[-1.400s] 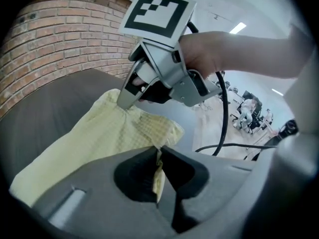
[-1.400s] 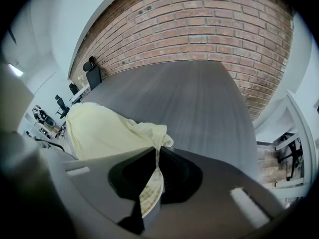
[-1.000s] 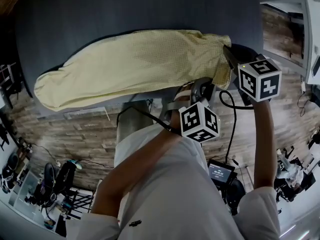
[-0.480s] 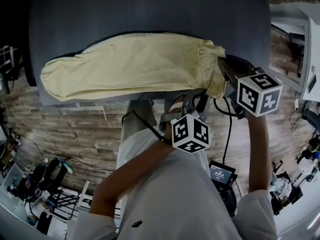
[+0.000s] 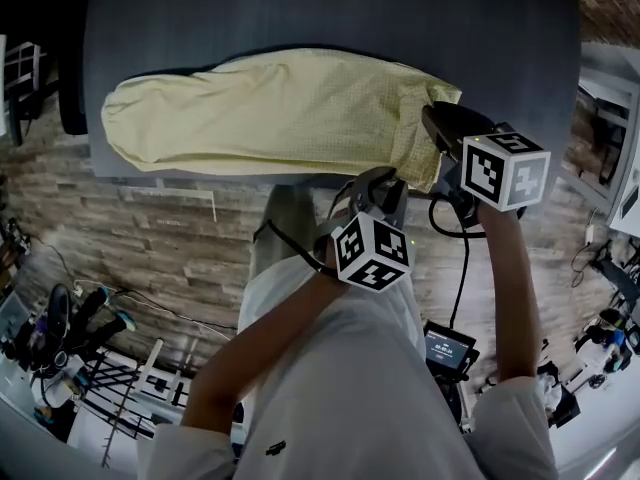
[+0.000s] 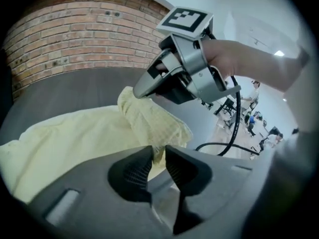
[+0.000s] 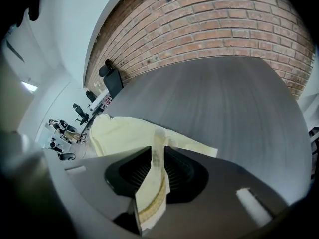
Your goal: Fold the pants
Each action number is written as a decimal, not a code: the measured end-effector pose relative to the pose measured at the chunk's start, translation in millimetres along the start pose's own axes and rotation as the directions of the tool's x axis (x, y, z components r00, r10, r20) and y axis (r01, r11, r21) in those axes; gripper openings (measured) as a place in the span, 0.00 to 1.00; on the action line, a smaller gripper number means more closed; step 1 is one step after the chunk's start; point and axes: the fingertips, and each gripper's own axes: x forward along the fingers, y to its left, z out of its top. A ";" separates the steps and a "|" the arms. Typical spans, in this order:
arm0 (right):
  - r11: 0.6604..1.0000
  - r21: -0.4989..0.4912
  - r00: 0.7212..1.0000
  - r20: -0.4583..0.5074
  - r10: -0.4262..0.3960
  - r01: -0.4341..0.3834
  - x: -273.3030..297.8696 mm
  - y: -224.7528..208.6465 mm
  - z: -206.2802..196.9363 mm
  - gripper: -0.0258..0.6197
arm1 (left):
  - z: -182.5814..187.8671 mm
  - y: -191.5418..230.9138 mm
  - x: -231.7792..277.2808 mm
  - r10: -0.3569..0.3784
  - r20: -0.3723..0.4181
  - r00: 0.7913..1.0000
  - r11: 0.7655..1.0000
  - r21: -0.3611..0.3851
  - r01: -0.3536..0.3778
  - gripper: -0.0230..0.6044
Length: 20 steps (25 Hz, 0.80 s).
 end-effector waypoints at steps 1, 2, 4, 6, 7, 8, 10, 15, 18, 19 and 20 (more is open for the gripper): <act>1.000 0.000 1.000 0.003 0.010 -0.010 5.4 4.1 1.4 0.19 | -6.4 4.2 -0.4 0.004 -0.015 1.000 1.000 -0.003 -0.004 0.19; 1.000 0.000 1.000 0.009 0.019 -0.019 9.1 8.4 3.5 0.21 | -12.1 7.5 -1.4 0.007 -0.027 1.000 1.000 -0.001 -0.007 0.22; 0.999 0.000 0.999 0.021 0.033 -0.033 12.2 16.0 7.7 0.22 | -21.3 12.0 -4.5 0.014 -0.046 0.999 1.000 0.012 -0.014 0.29; 0.999 0.003 0.999 0.028 0.033 -0.033 11.3 17.0 9.8 0.22 | -26.4 13.7 -7.5 0.017 -0.062 0.998 1.000 0.024 -0.016 0.33; 1.000 0.005 0.999 0.031 0.026 -0.026 9.8 14.1 9.2 0.22 | -27.2 13.7 -8.8 0.017 -0.065 0.998 1.000 0.027 -0.016 0.34; 1.000 0.006 0.999 0.034 0.017 -0.017 8.0 9.9 7.1 0.22 | -27.1 13.6 -9.9 0.017 -0.065 0.998 0.999 0.028 -0.016 0.34; 1.000 0.013 1.000 0.021 -0.009 0.009 2.9 2.2 0.5 0.22 | -25.3 13.8 -10.7 0.019 -0.061 0.998 0.999 0.029 -0.017 0.34; 0.998 0.030 0.998 -0.036 -0.047 0.048 0.2 -17.6 -24.7 0.22 | -17.4 14.7 -4.6 0.019 -0.057 0.998 0.999 0.043 -0.016 0.34; 0.999 0.045 0.997 -0.074 0.005 -0.002 5.2 -10.2 -40.7 0.29 | -18.7 13.5 -2.7 0.016 -0.062 0.998 0.999 0.047 -0.013 0.34; 0.998 0.058 0.996 -0.084 0.030 -0.026 7.6 -6.3 -44.8 0.33 | -19.1 12.7 -1.9 0.015 -0.064 0.998 0.999 0.048 -0.012 0.34; 0.996 0.075 0.995 -0.089 0.052 -0.045 10.4 -3.7 -48.2 0.38 | -19.0 12.0 -1.3 0.015 -0.065 0.998 0.999 0.049 -0.012 0.34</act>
